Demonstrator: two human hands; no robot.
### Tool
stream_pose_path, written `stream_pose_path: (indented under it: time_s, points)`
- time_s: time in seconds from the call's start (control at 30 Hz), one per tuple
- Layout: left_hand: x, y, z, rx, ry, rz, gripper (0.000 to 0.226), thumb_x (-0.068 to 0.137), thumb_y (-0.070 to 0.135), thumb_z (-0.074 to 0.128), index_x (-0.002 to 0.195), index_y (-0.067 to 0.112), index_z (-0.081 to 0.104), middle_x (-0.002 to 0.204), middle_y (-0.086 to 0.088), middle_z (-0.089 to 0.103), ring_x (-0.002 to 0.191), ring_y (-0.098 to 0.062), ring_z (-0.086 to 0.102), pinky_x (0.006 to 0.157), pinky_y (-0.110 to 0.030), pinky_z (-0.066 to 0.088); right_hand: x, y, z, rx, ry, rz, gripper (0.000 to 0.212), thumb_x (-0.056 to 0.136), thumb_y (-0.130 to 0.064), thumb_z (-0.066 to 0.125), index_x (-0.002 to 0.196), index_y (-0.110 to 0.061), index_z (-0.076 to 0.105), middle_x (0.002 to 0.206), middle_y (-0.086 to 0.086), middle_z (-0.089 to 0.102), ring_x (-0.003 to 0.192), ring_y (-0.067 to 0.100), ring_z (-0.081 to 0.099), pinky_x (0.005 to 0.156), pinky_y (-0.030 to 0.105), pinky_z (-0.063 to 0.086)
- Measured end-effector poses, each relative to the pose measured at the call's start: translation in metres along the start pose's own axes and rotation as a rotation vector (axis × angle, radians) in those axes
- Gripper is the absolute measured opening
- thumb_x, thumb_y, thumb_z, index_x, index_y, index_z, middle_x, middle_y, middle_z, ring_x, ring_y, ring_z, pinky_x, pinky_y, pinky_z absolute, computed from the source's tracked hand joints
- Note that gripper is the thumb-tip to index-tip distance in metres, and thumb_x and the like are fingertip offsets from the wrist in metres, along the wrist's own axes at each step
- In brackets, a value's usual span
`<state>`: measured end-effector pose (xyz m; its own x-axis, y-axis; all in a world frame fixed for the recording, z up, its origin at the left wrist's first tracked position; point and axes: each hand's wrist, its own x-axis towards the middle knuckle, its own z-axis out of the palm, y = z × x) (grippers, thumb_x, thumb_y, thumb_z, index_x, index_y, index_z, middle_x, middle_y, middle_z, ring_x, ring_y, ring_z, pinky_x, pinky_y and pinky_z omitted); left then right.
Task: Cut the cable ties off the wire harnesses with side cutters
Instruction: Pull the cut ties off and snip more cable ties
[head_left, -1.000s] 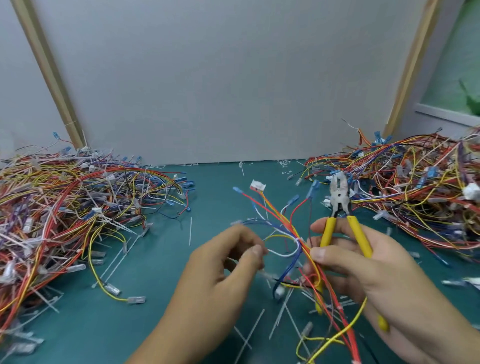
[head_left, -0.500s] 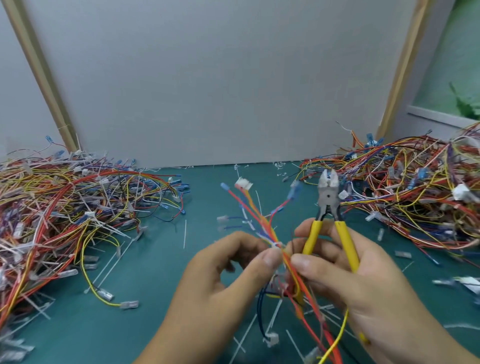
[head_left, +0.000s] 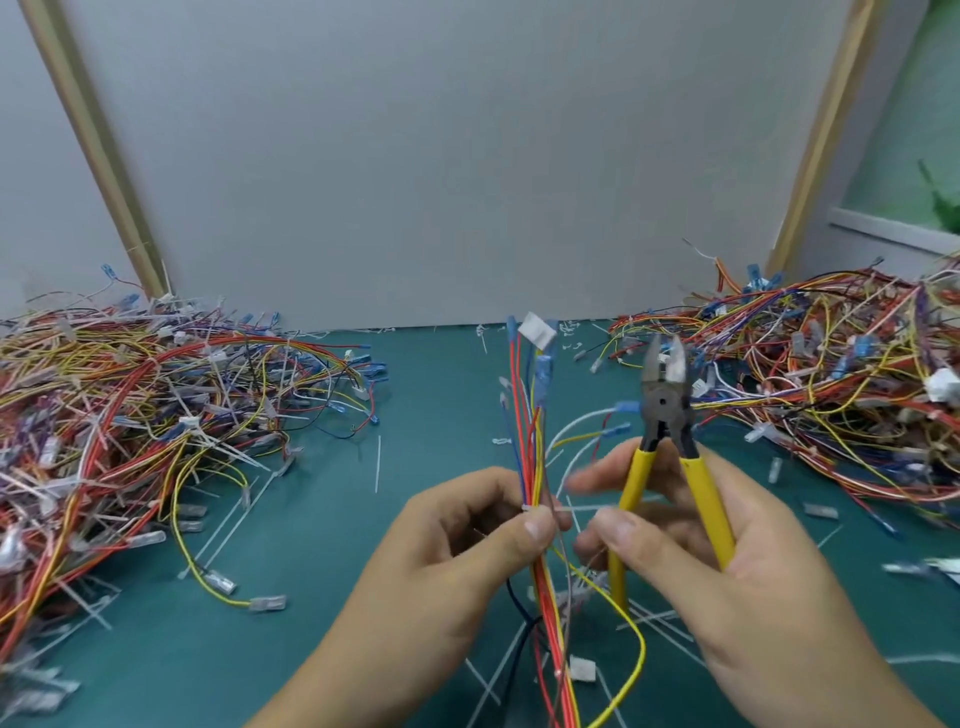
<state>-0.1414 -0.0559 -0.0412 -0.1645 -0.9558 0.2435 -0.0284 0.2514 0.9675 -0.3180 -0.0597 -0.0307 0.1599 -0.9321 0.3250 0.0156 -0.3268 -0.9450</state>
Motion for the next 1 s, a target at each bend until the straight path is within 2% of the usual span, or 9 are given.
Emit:
stream_pose_path:
  time_s: [0.03, 0.1, 0.17, 0.23, 0.33, 0.43, 0.7, 0.83, 1.0]
  points:
    - [0.000, -0.001, 0.001, -0.003, -0.014, -0.010, 0.030, 0.075, 0.037, 0.071, 0.080, 0.008, 0.067, 0.081, -0.026, 0.060, 0.077, -0.014, 0.051, 0.070, -0.023, 0.040, 0.000, 0.003, 0.000, -0.011, -0.013, 0.012, 0.027, 0.081, -0.004, 0.070, 0.089, -0.030, 0.070, 0.091, 0.002, 0.076, 0.071, 0.021, 0.073, 0.065, 0.021, 0.057]
    - [0.000, -0.001, 0.003, 0.000, -0.025, -0.029, 0.030, 0.070, 0.039, 0.070, 0.071, 0.010, 0.063, 0.071, -0.016, 0.054, 0.070, -0.011, 0.047, 0.064, -0.019, 0.037, -0.001, 0.007, 0.000, -0.033, -0.032, 0.045, 0.040, 0.085, 0.008, 0.065, 0.088, -0.031, 0.070, 0.085, 0.006, 0.075, 0.068, 0.023, 0.072, 0.065, 0.025, 0.058]
    - [0.000, 0.000, 0.004, -0.012, -0.027, -0.046, 0.021, 0.074, 0.029, 0.070, 0.065, 0.012, 0.061, 0.063, 0.001, 0.052, 0.061, -0.007, 0.045, 0.060, -0.013, 0.036, -0.001, 0.009, 0.000, -0.053, -0.033, 0.067, 0.041, 0.085, 0.008, 0.065, 0.088, -0.033, 0.070, 0.083, 0.006, 0.074, 0.069, 0.023, 0.071, 0.066, 0.028, 0.059]
    - [0.000, -0.001, 0.005, -0.020, -0.019, -0.070, 0.025, 0.076, 0.029, 0.068, 0.064, 0.009, 0.061, 0.060, 0.005, 0.051, 0.059, -0.005, 0.044, 0.058, -0.011, 0.035, -0.001, 0.011, -0.001, -0.082, -0.046, 0.077, 0.037, 0.084, 0.002, 0.070, 0.088, -0.035, 0.069, 0.083, 0.003, 0.073, 0.073, 0.020, 0.071, 0.070, 0.031, 0.061]
    - [0.001, -0.003, 0.005, 0.034, 0.005, -0.079, 0.031, 0.068, 0.045, 0.070, 0.058, 0.018, 0.058, 0.060, 0.003, 0.044, 0.060, -0.010, 0.037, 0.056, -0.018, 0.030, -0.001, 0.013, 0.001, -0.143, -0.065, 0.079, 0.027, 0.076, -0.018, 0.076, 0.092, -0.038, 0.067, 0.082, -0.003, 0.073, 0.072, 0.014, 0.070, 0.074, 0.033, 0.062]
    - [0.002, -0.006, 0.003, 0.056, 0.030, -0.089, 0.028, 0.061, 0.045, 0.069, 0.055, 0.022, 0.056, 0.057, 0.007, 0.046, 0.059, -0.010, 0.038, 0.056, -0.018, 0.030, 0.000, 0.012, 0.003, -0.181, -0.080, 0.086, 0.029, 0.068, -0.026, 0.069, 0.093, -0.040, 0.065, 0.082, -0.004, 0.073, 0.070, 0.014, 0.070, 0.071, 0.037, 0.062]
    - [0.005, -0.007, 0.002, 0.118, 0.042, -0.122, 0.034, 0.055, 0.050, 0.069, 0.056, 0.019, 0.055, 0.062, -0.005, 0.041, 0.065, -0.018, 0.033, 0.064, -0.031, 0.026, 0.003, 0.015, 0.000, -0.205, -0.085, 0.113, 0.026, 0.068, -0.023, 0.066, 0.088, -0.038, 0.061, 0.075, -0.003, 0.071, 0.071, 0.027, 0.067, 0.065, 0.032, 0.057]
    - [0.004, -0.005, 0.003, 0.140, 0.034, -0.132, 0.034, 0.058, 0.049, 0.071, 0.057, 0.017, 0.058, 0.061, -0.006, 0.042, 0.062, -0.017, 0.036, 0.060, -0.028, 0.027, 0.004, 0.017, -0.004, -0.255, -0.088, 0.138, 0.034, 0.079, -0.007, 0.072, 0.088, -0.038, 0.062, 0.077, -0.002, 0.071, 0.073, 0.023, 0.067, 0.068, 0.029, 0.056]
    - [0.003, -0.001, 0.001, 0.037, -0.136, -0.230, 0.015, 0.061, 0.030, 0.082, 0.062, 0.024, 0.068, 0.064, -0.004, 0.057, 0.061, -0.017, 0.051, 0.055, -0.023, 0.045, 0.004, 0.016, -0.008, -0.294, -0.067, 0.137, 0.035, 0.081, -0.007, 0.071, 0.089, -0.039, 0.061, 0.078, -0.003, 0.071, 0.070, 0.015, 0.067, 0.067, 0.028, 0.057]
